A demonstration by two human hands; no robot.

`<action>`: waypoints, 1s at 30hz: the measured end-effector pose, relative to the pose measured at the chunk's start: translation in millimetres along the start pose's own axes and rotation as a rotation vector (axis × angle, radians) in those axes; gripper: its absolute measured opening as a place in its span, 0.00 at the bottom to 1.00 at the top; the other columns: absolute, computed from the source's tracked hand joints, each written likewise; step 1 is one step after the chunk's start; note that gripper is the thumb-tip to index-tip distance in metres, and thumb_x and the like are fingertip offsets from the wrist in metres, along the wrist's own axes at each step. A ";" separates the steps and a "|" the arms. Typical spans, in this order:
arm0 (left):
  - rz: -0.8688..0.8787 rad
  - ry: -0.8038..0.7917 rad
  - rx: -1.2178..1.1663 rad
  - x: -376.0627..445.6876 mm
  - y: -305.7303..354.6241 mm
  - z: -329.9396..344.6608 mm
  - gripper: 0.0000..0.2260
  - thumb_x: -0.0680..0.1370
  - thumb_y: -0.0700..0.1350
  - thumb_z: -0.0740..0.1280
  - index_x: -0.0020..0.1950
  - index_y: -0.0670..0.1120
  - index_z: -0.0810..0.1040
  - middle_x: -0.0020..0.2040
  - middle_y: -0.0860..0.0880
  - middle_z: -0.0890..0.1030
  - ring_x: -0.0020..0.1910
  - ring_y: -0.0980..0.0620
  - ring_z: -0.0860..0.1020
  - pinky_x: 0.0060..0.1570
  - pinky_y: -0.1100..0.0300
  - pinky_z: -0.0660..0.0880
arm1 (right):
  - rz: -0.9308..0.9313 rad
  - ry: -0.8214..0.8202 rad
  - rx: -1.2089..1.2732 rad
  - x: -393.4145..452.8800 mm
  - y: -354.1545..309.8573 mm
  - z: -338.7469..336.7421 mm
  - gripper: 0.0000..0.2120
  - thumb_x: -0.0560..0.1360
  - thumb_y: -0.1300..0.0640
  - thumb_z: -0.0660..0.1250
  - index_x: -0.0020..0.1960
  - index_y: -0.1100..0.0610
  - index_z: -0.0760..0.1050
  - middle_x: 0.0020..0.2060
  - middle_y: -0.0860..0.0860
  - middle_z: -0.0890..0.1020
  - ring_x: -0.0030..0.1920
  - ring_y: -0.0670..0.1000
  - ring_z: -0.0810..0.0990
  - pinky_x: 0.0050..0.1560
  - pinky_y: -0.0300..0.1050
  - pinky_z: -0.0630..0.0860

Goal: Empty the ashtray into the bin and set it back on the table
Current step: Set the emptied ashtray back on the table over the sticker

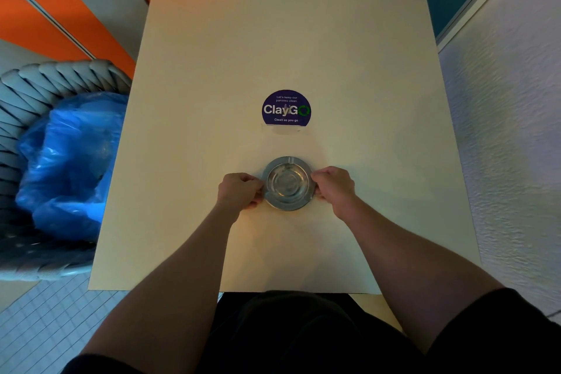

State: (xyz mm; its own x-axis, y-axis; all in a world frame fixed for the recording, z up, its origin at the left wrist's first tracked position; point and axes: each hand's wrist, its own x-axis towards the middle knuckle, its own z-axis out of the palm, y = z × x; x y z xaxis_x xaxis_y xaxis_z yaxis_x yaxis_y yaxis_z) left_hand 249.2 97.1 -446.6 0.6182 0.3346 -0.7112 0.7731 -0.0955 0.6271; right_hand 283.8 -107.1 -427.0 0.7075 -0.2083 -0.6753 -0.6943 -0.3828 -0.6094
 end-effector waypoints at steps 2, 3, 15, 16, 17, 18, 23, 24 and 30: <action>0.012 0.001 0.006 0.1 -0.4 0.4 0.02 0.73 0.40 0.72 0.41 0.42 0.84 0.33 0.44 0.84 0.31 0.48 0.82 0.31 0.58 0.78 | 0.009 0.004 0.005 -1.3 3.1 0.1 0.03 0.71 0.54 0.68 0.41 0.51 0.80 0.38 0.54 0.85 0.43 0.56 0.85 0.50 0.57 0.83; 0.016 0.001 0.010 0.3 -0.3 0.5 0.01 0.73 0.39 0.72 0.42 0.42 0.84 0.33 0.44 0.84 0.30 0.48 0.82 0.31 0.58 0.78 | 0.006 0.007 0.003 -1.4 4.2 0.7 0.04 0.71 0.55 0.68 0.39 0.50 0.79 0.38 0.53 0.85 0.43 0.56 0.85 0.50 0.56 0.83; 0.003 -0.017 -0.005 0.9 -0.6 0.5 0.02 0.71 0.38 0.72 0.39 0.42 0.84 0.34 0.41 0.85 0.31 0.47 0.82 0.30 0.59 0.77 | -0.006 0.013 0.000 2.9 5.1 3.2 0.08 0.73 0.56 0.69 0.50 0.51 0.83 0.46 0.52 0.86 0.47 0.54 0.84 0.50 0.54 0.83; -0.001 -0.017 -0.009 1.0 -0.5 0.4 0.02 0.71 0.38 0.72 0.39 0.42 0.84 0.34 0.41 0.85 0.31 0.47 0.82 0.31 0.59 0.77 | -0.002 0.014 0.006 2.7 5.2 2.9 0.08 0.73 0.56 0.69 0.51 0.51 0.83 0.46 0.52 0.86 0.46 0.53 0.84 0.50 0.53 0.83; -0.005 -0.018 -0.014 1.2 -0.5 0.4 0.03 0.71 0.38 0.72 0.38 0.42 0.84 0.34 0.41 0.85 0.30 0.47 0.82 0.30 0.59 0.77 | 0.004 0.015 0.013 2.2 5.5 2.5 0.09 0.72 0.56 0.69 0.51 0.52 0.83 0.45 0.52 0.86 0.45 0.53 0.84 0.49 0.53 0.83; -0.011 -0.017 -0.021 1.3 -0.3 0.4 0.03 0.71 0.39 0.72 0.37 0.41 0.84 0.33 0.41 0.85 0.30 0.46 0.82 0.30 0.59 0.77 | 0.010 0.014 0.021 1.5 6.0 2.1 0.09 0.71 0.55 0.69 0.50 0.52 0.82 0.43 0.52 0.86 0.43 0.52 0.84 0.49 0.53 0.83; -0.030 -0.027 -0.037 0.6 0.4 0.4 0.04 0.70 0.41 0.73 0.37 0.41 0.84 0.32 0.41 0.84 0.29 0.47 0.81 0.30 0.59 0.77 | 0.041 -0.009 0.035 -4.7 12.8 0.8 0.02 0.71 0.55 0.69 0.43 0.52 0.81 0.37 0.53 0.86 0.40 0.55 0.85 0.45 0.53 0.84; -0.028 -0.027 -0.035 0.5 0.2 0.3 0.03 0.70 0.41 0.73 0.38 0.41 0.84 0.32 0.42 0.85 0.29 0.47 0.81 0.30 0.59 0.78 | 0.048 -0.013 0.035 -5.6 15.0 0.3 0.02 0.71 0.55 0.69 0.42 0.52 0.81 0.37 0.54 0.86 0.39 0.55 0.85 0.44 0.52 0.84; 0.009 -0.025 -0.018 -0.1 -2.7 -0.9 0.02 0.71 0.39 0.75 0.38 0.44 0.84 0.32 0.43 0.85 0.30 0.47 0.82 0.33 0.58 0.79 | 0.058 -0.004 0.023 -7.1 18.3 -1.1 0.07 0.71 0.60 0.66 0.36 0.53 0.80 0.34 0.55 0.85 0.35 0.52 0.84 0.42 0.50 0.84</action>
State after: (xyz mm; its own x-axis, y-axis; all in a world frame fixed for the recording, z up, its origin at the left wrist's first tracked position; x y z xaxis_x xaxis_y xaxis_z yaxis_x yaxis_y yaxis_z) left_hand 247.0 98.2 -447.9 0.6290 0.3098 -0.7130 0.7647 -0.0819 0.6391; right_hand 266.2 -113.6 -432.9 0.6654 -0.2261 -0.7114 -0.7371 -0.3493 -0.5784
